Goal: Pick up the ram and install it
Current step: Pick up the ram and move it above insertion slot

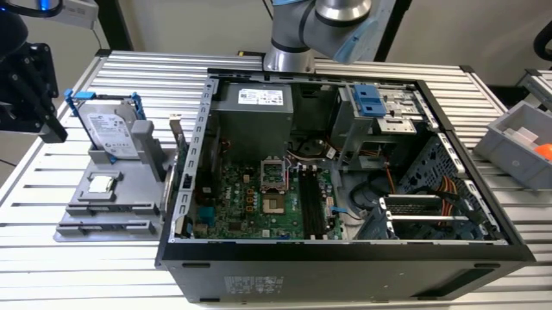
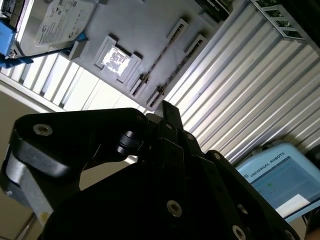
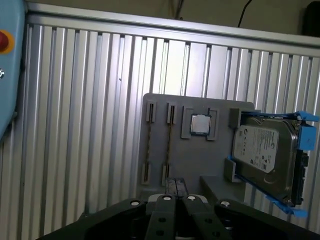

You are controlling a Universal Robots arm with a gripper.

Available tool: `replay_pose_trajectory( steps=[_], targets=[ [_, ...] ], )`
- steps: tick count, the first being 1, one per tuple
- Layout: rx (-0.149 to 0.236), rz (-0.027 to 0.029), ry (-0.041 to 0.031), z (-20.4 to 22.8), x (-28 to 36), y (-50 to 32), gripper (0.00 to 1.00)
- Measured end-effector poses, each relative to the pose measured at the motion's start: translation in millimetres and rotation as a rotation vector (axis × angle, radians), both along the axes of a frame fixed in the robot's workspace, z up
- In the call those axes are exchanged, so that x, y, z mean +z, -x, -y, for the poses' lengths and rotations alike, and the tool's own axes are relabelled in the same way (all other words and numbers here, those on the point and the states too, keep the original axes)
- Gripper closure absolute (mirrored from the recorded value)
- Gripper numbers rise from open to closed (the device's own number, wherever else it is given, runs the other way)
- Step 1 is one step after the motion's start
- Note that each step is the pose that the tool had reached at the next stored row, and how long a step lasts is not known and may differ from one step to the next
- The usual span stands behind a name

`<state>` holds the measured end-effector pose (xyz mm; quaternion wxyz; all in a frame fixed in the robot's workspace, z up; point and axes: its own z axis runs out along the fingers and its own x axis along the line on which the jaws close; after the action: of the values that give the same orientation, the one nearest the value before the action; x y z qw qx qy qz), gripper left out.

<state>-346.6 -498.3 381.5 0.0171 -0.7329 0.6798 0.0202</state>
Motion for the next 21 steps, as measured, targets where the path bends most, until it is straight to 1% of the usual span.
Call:
replay_pose_trajectory(
  steps=[15,16,21],
  targets=[
    [-0.004,0.0001,0.0000,0.4,-0.1,0.0,1.00],
    [-0.004,0.0001,0.0000,0.5,-0.1,0.0,0.00],
    [-0.004,0.0001,0.0000,0.6,-0.1,0.0,0.00]
  ],
)
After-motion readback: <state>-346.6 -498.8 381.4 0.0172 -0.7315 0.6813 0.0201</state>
